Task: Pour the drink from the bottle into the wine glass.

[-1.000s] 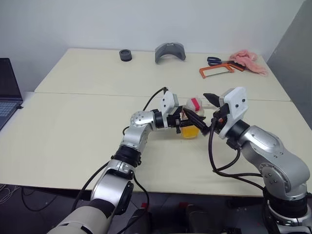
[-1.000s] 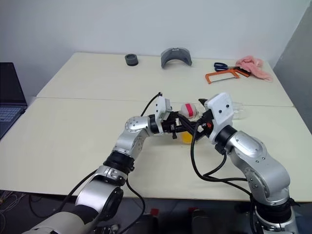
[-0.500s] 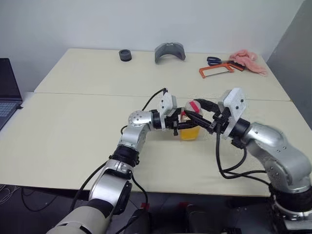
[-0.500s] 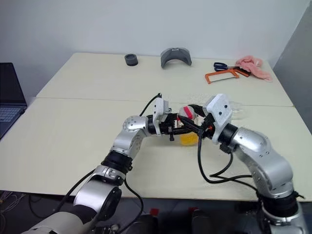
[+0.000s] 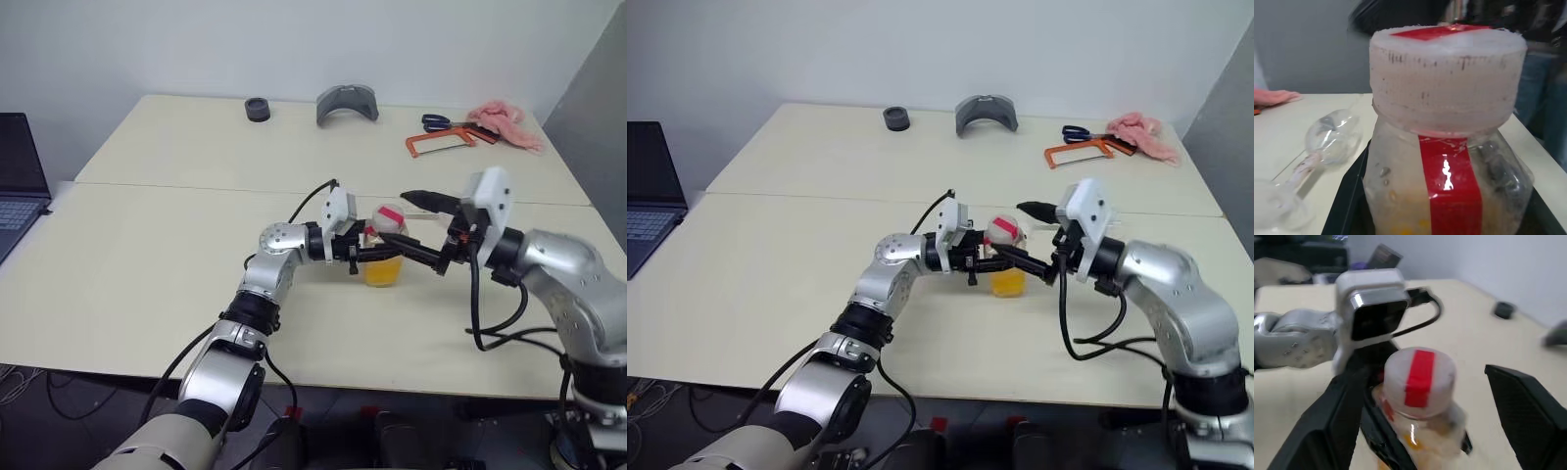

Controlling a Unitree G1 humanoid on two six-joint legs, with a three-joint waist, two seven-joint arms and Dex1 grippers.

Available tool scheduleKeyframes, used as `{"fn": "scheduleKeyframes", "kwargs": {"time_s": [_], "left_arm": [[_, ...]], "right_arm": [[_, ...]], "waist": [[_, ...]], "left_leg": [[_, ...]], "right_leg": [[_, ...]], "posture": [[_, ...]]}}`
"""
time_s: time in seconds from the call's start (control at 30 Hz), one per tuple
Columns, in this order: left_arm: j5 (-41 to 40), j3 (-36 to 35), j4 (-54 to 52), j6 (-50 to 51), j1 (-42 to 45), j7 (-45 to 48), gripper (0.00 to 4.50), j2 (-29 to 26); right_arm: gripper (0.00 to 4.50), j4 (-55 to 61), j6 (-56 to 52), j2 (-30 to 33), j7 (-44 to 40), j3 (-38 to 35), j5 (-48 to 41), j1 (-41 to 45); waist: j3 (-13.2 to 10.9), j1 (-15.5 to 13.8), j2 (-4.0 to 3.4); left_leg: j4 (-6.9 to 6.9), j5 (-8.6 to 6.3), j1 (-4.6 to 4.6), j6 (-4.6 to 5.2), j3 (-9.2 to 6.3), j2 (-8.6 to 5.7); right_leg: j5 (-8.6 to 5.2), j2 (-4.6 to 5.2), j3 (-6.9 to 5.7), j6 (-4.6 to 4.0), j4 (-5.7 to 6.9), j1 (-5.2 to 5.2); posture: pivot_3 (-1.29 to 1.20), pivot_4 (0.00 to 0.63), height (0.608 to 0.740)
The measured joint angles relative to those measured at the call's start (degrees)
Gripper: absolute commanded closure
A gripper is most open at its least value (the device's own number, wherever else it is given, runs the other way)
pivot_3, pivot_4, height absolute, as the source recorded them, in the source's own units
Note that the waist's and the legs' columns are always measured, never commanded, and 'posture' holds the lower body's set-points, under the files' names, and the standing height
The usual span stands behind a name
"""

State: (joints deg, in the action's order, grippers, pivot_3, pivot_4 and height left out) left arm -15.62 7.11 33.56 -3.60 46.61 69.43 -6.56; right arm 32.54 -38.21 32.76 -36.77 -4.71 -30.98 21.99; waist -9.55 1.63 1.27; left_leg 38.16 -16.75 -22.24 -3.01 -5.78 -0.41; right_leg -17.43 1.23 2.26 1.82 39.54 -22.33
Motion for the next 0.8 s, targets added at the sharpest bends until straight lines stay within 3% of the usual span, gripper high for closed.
{"fn": "scheduleKeyframes", "kwargs": {"time_s": [0.13, 0.2, 0.3, 0.53, 0.73, 0.8], "left_arm": [[0.51, -0.68, 0.74, -0.92, 0.17, -2.51, 2.76, 0.16], [0.84, -0.7, 2.02, -1.79, 0.4, -3.46, 2.77, 0.66], [1.09, -0.69, 3.22, -2.22, 0.89, -3.71, 2.77, 0.81], [1.42, -0.61, 5.1, -3.42, 1.86, -3.49, 2.77, 1.3], [1.56, -0.61, 5.1, -4.26, 1.86, -2.72, 2.77, 1.09], [1.63, -0.61, 5.1, -4.32, 1.86, -2.6, 2.77, 0.95]], "right_arm": [[0.66, 10.73, -4.06, -7.97, 13.66, 2.0, 2.05, -4.55], [0.66, 13.35, -5.01, -12.89, 21.04, 6.53, 5.97, -5.18], [0.66, 13.43, -4.85, -15.03, 27.03, 11.05, 11.93, -5.21], [0.66, 9.77, -3.05, -16.17, 30.59, 14.05, 19.06, -5.22], [0.66, 8.29, -1.36, -17.92, 30.38, 13.29, 20.19, -5.34], [1.04, 7.95, -0.96, -18.4, 30.06, 13.21, 20.19, -5.33]], "waist": [[0.01, 0.21, -0.02], [0.01, 0.25, -0.02], [0.01, 0.23, -0.02], [0.01, 0.23, -0.02], [0.01, 0.26, -0.02], [0.01, 0.26, -0.02]], "left_leg": [[0.03, 0.02, 0.02, -0.03, 0.0, 0.0], [0.04, 0.03, 0.08, -0.01, 0.0, -0.02], [0.05, 0.04, 0.12, 0.02, 0.0, -0.05], [0.01, 0.04, 0.12, 0.02, 0.03, -0.05], [0.0, 0.03, 0.13, 0.04, 0.03, -0.05], [0.0, 0.03, 0.13, 0.04, 0.03, -0.05]], "right_leg": [[0.0, -0.02, 0.02, 0.0, 0.06, -0.02], [0.0, -0.06, 0.04, 0.01, 0.13, -0.02], [-0.01, -0.07, 0.04, 0.01, 0.15, 0.0], [-0.01, -0.07, 0.04, 0.01, 0.11, 0.0], [-0.01, -0.09, 0.04, 0.01, 0.12, 0.0], [-0.01, -0.09, 0.04, 0.01, 0.12, 0.0]], "posture": [[0.0, 0.15, 0.74], [0.0, 0.15, 0.74], [0.0, 0.15, 0.74], [0.0, 0.15, 0.74], [0.0, 0.15, 0.74], [0.0, 0.15, 0.74]]}}
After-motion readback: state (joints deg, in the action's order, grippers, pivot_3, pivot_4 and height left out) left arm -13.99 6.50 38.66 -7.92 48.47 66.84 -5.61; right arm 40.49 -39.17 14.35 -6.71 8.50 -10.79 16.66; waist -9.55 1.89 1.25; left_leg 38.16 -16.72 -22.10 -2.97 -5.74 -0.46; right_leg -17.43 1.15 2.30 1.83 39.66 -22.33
